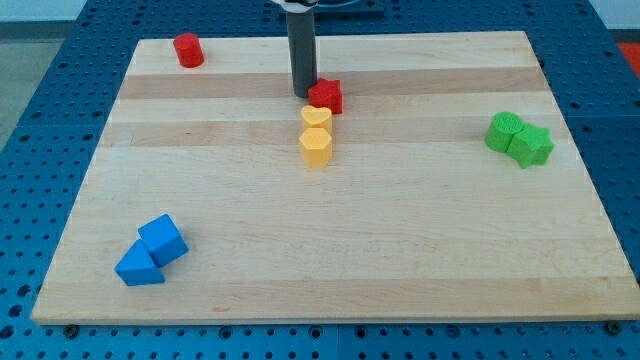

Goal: Move the red star above the yellow heart

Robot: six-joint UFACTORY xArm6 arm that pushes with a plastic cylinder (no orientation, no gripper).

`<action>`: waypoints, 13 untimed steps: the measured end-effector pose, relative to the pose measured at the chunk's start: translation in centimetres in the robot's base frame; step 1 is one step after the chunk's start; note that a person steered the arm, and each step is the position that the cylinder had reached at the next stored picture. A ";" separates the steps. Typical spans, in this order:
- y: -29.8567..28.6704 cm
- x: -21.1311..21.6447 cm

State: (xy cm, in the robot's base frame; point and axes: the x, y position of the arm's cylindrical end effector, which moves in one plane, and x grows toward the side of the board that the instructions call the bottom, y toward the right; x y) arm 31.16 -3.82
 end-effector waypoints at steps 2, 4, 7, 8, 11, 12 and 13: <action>0.1 -3.2; 6.6 -4.0; 9.2 0.8; 8.8 0.8; 6.5 0.8; 5.8 0.9; 5.2 0.9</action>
State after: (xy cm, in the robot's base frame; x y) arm 32.03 1.35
